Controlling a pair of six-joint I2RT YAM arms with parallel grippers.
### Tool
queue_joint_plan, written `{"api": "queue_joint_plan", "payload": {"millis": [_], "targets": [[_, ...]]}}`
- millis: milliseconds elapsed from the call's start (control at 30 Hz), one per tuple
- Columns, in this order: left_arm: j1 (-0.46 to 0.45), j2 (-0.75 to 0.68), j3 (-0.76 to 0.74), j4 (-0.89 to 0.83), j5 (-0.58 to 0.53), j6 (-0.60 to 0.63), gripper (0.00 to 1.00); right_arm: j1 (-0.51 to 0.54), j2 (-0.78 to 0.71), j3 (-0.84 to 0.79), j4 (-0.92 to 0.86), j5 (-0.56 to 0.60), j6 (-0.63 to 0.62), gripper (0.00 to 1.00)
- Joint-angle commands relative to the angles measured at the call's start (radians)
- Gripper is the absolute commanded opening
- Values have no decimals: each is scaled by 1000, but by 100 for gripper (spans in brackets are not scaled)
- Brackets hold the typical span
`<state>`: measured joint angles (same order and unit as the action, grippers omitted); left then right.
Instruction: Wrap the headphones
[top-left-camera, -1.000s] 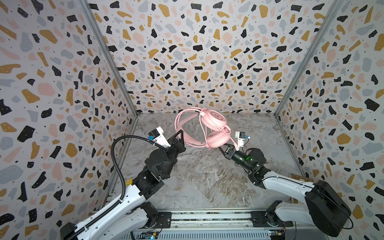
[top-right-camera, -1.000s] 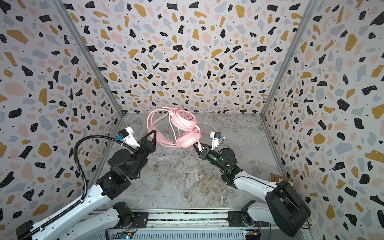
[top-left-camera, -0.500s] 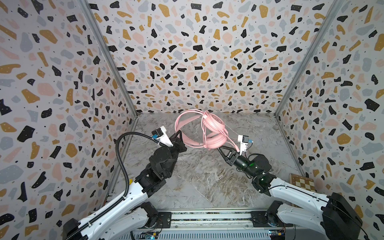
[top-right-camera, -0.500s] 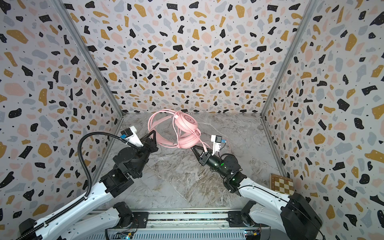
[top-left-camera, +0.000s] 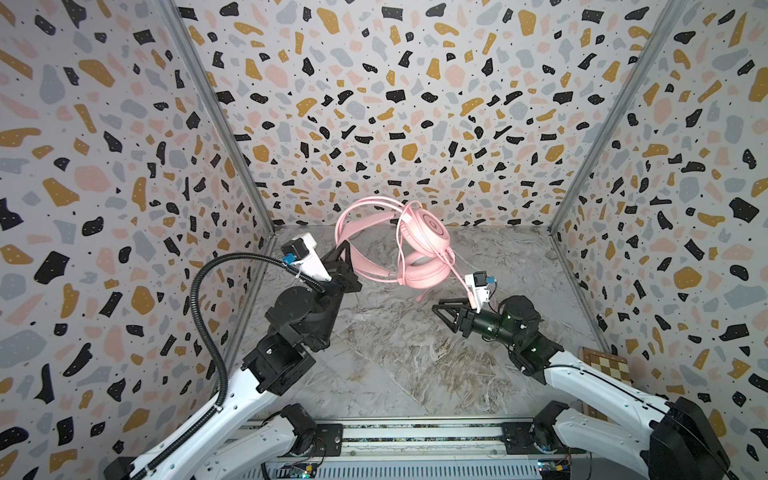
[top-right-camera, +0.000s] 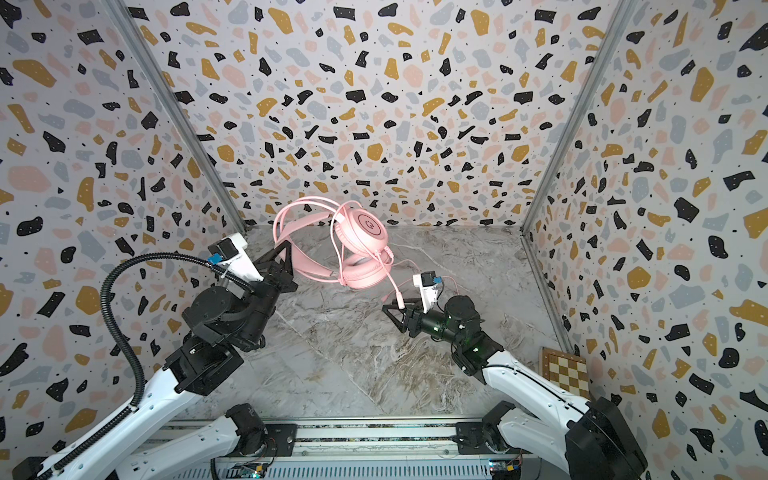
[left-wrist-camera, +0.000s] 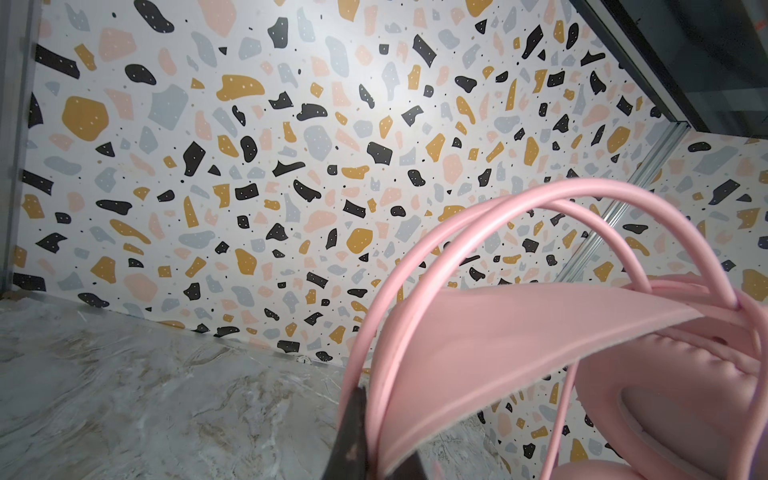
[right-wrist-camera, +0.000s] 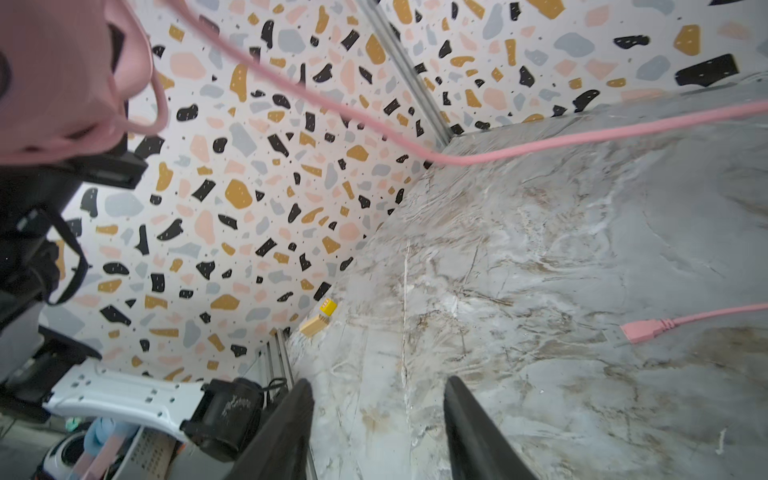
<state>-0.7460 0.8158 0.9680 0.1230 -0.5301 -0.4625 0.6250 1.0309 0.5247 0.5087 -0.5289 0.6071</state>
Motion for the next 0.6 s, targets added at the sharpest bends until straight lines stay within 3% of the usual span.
{"api": "queue_joint_plan", "payload": {"millis": [0, 133, 233, 267, 367, 567], "targets": [[5, -5, 70, 78, 13, 18, 0, -32, -47, 16, -88, -84, -175, 54], [6, 7, 108, 47, 16, 51, 0, -45, -103, -64, 50, -129, -246, 62], [5, 11, 123, 30, 21, 59, 0, -58, -91, -69, 32, -45, -278, 65], [5, 9, 124, 31, 29, 59, 0, -77, -68, -56, -2, 2, -286, 66], [5, 6, 136, 23, 50, 53, 0, -145, 31, -17, -21, -27, -305, 67], [5, 2, 189, -15, 74, 45, 0, -163, 291, 91, -11, -82, -418, 74]]}}
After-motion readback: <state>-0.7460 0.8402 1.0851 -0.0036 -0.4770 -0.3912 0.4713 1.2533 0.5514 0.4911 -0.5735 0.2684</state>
